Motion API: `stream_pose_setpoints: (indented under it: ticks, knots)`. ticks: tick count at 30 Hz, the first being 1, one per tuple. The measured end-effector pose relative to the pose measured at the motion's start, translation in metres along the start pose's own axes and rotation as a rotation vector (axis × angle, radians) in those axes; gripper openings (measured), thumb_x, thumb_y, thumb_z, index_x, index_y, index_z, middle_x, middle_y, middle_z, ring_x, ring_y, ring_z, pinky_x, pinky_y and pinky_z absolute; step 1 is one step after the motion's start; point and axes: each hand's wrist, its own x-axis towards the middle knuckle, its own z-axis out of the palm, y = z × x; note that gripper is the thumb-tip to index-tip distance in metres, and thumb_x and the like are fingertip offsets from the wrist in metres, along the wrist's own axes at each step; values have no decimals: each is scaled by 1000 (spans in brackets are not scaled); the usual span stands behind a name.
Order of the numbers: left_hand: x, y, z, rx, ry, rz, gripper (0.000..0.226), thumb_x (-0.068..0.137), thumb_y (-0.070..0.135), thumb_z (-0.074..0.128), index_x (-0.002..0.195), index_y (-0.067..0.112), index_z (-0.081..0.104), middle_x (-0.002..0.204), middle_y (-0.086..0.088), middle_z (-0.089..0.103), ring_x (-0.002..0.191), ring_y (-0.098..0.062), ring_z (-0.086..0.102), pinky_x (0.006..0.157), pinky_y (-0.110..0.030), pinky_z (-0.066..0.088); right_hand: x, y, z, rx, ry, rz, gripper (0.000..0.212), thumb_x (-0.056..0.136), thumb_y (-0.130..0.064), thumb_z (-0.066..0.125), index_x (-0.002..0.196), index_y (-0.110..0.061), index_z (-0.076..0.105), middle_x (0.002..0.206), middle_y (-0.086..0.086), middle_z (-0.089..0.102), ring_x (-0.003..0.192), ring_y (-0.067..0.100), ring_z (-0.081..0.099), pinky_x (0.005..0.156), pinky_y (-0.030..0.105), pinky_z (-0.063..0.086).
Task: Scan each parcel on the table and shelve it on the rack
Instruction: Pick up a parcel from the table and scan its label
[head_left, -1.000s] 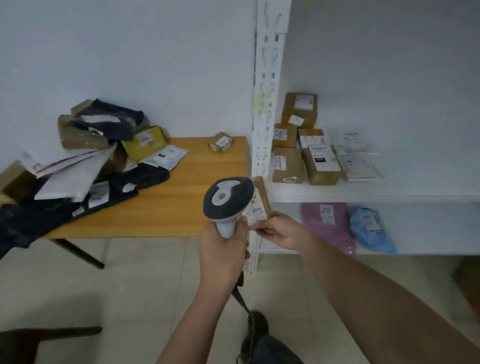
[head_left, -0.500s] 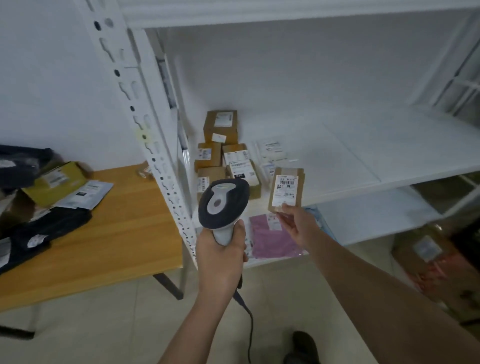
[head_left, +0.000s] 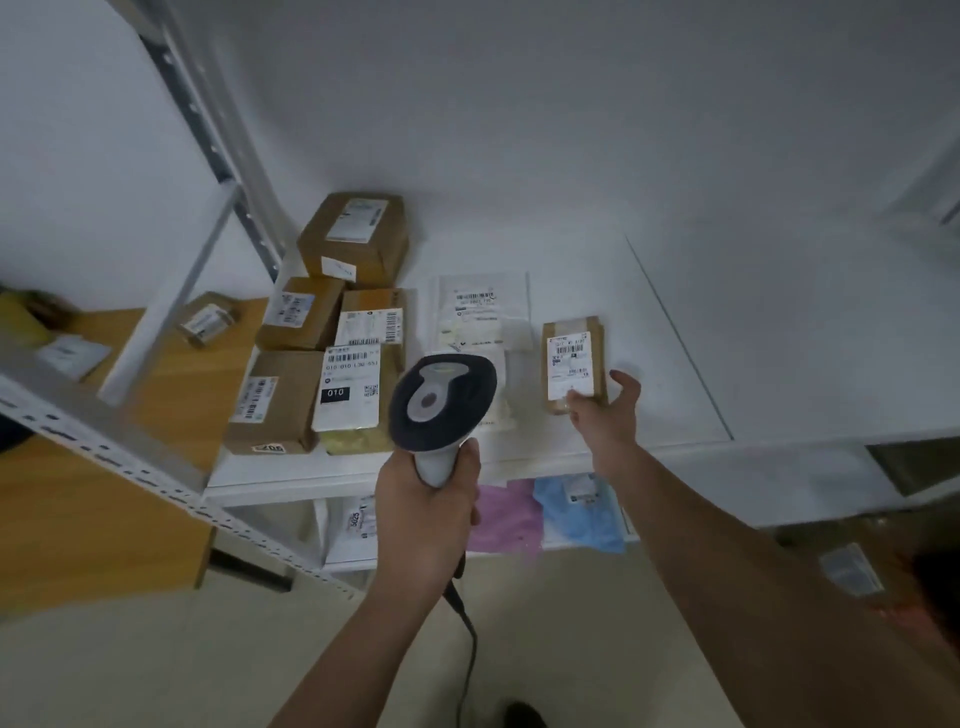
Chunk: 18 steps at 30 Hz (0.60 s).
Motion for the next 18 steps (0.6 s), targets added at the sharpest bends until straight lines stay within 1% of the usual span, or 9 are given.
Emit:
stream_pose_setpoints:
  ticks: [4, 6, 7, 8, 10, 12, 13, 15, 18]
  knots:
    - [25, 6, 31, 24, 32, 24, 27, 93, 13, 63, 70, 0, 60, 53, -13, 58, 39, -11, 52, 40, -18, 43, 43, -12, 19, 16, 43, -13, 42, 87, -13, 66, 120, -24, 42, 111, 9, 63, 94, 26, 65, 82, 38, 57]
    - [37, 8, 43, 5, 33, 29, 23, 93, 12, 63, 71, 5, 59, 54, -12, 58, 40, -13, 52, 41, -19, 44, 62, -17, 28, -34, 74, -25, 38, 92, -17, 61, 126, -17, 45, 112, 7, 61, 91, 24, 61, 72, 31, 50]
    - [42, 8, 48, -3, 31, 24, 23, 93, 13, 64, 71, 7, 60, 53, -10, 57, 41, -13, 52, 41, -20, 45, 71, -20, 31, -68, 86, -36, 38, 93, -19, 59, 128, -14, 46, 115, 8, 60, 92, 24, 59, 71, 29, 46]
    - [46, 8, 52, -7, 29, 18, 24, 92, 13, 64, 69, 7, 60, 51, -7, 57, 40, -12, 52, 41, -20, 45, 78, -23, 34, -124, 100, -55, 39, 94, -20, 57, 131, -11, 46, 122, 12, 57, 95, 27, 58, 74, 28, 44]
    - [54, 6, 61, -5, 25, 5, 28, 92, 14, 65, 66, 7, 59, 48, -3, 56, 39, -10, 52, 41, -19, 43, 88, -23, 36, -364, 148, -131, 46, 94, -22, 56, 136, -10, 45, 134, 20, 44, 109, 33, 53, 82, 27, 39]
    - [60, 4, 68, 1, 20, -11, 29, 92, 13, 65, 64, 7, 58, 48, -2, 56, 38, -10, 51, 40, -17, 42, 89, -15, 32, -612, 177, -316, 45, 94, -22, 58, 138, -17, 48, 140, 19, 33, 119, 36, 41, 88, 30, 35]
    - [61, 3, 69, 1, 18, -16, 30, 92, 13, 65, 63, 7, 58, 48, -3, 56, 38, -10, 51, 40, -17, 42, 88, -11, 30, -670, 145, -413, 42, 94, -20, 59, 135, -19, 52, 143, 17, 31, 122, 36, 37, 92, 32, 36]
    - [61, 0, 72, -7, 18, -32, 29, 92, 11, 65, 65, 4, 59, 49, -6, 55, 38, -10, 50, 40, -16, 42, 94, -5, 31, -677, 45, -530, 37, 93, -13, 60, 129, -19, 60, 145, 14, 32, 122, 37, 37, 99, 36, 38]
    - [61, -3, 71, 9, 23, -40, 30, 92, 13, 65, 68, -2, 59, 50, -8, 55, 38, -11, 50, 40, -15, 42, 108, -6, 43, -581, -33, -529, 35, 91, -4, 60, 125, -13, 64, 143, 14, 35, 121, 38, 44, 106, 37, 41]
